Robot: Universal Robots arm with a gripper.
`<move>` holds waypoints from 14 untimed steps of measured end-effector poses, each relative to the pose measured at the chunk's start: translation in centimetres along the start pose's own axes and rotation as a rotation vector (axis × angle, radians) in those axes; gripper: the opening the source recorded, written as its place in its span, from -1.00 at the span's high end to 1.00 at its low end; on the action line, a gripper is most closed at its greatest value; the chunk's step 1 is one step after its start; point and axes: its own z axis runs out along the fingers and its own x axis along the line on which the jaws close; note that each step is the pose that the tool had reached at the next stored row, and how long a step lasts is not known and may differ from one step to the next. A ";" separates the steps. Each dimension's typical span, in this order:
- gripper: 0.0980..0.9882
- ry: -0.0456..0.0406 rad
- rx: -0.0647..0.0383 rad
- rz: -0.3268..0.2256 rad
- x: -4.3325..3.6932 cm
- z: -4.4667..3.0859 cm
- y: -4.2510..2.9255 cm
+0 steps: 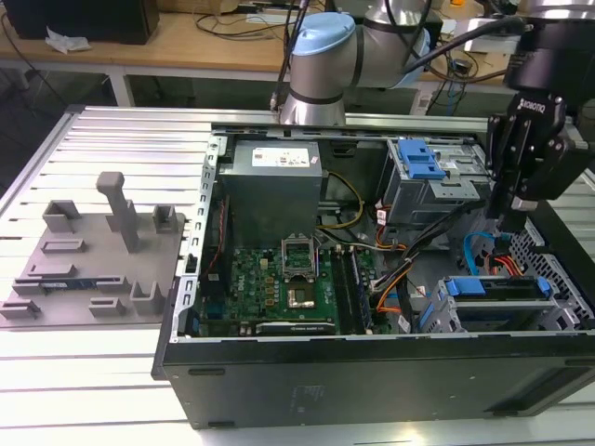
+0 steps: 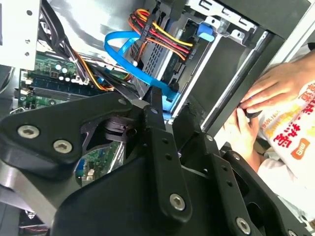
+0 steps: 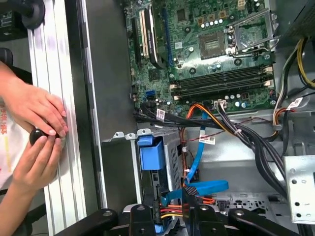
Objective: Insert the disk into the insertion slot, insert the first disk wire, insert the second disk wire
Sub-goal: 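Insert the second disk wire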
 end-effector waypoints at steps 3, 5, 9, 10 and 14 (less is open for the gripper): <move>0.40 0.0059 0.002 -0.024 0.00 0.27 -0.01; 0.40 0.0073 0.003 -0.041 0.00 0.38 -0.04; 0.40 0.0078 0.005 -0.052 -0.07 0.84 -0.18; 0.40 0.0081 0.001 -0.042 -0.14 1.02 -0.19; 0.40 0.0111 -0.014 -0.005 -0.29 1.36 -0.30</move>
